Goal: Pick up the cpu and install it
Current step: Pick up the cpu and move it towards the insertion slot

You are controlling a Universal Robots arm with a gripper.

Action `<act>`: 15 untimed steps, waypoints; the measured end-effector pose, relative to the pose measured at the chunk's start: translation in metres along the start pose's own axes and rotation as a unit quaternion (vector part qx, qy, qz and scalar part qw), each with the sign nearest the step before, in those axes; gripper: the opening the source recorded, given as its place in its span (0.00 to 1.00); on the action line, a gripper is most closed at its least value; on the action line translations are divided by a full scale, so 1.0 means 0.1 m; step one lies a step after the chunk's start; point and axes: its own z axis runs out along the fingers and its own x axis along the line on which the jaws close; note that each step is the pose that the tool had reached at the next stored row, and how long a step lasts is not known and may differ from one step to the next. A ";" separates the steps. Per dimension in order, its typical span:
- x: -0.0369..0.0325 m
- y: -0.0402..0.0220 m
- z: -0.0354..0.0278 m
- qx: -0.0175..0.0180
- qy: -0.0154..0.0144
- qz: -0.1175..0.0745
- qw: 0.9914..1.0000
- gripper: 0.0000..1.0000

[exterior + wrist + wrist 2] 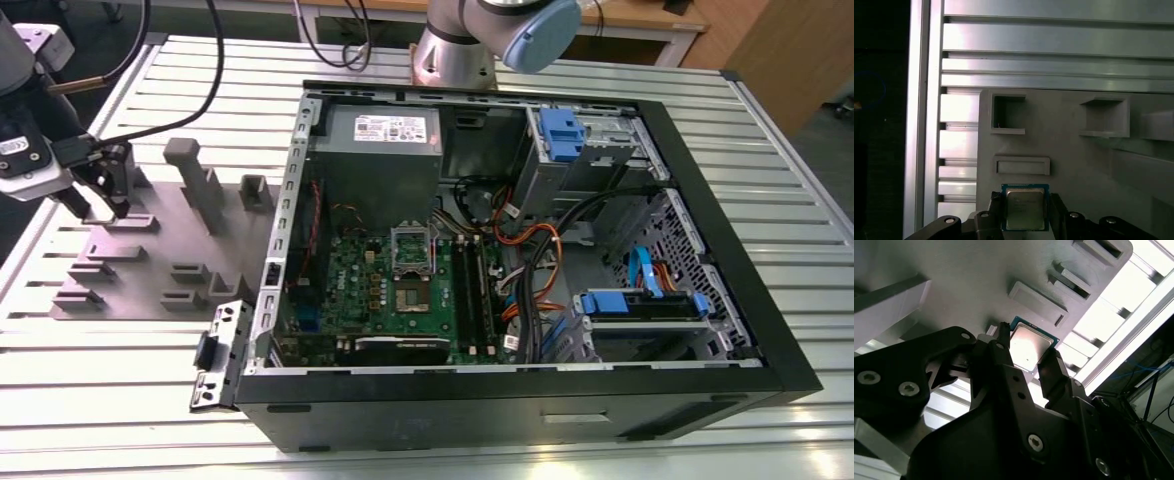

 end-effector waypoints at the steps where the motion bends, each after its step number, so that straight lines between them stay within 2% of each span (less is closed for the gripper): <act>1: 0.000 0.000 -0.004 0.000 0.000 0.000 1.000 0.47; 15: -0.001 0.001 -0.050 0.000 0.000 0.000 1.000 0.47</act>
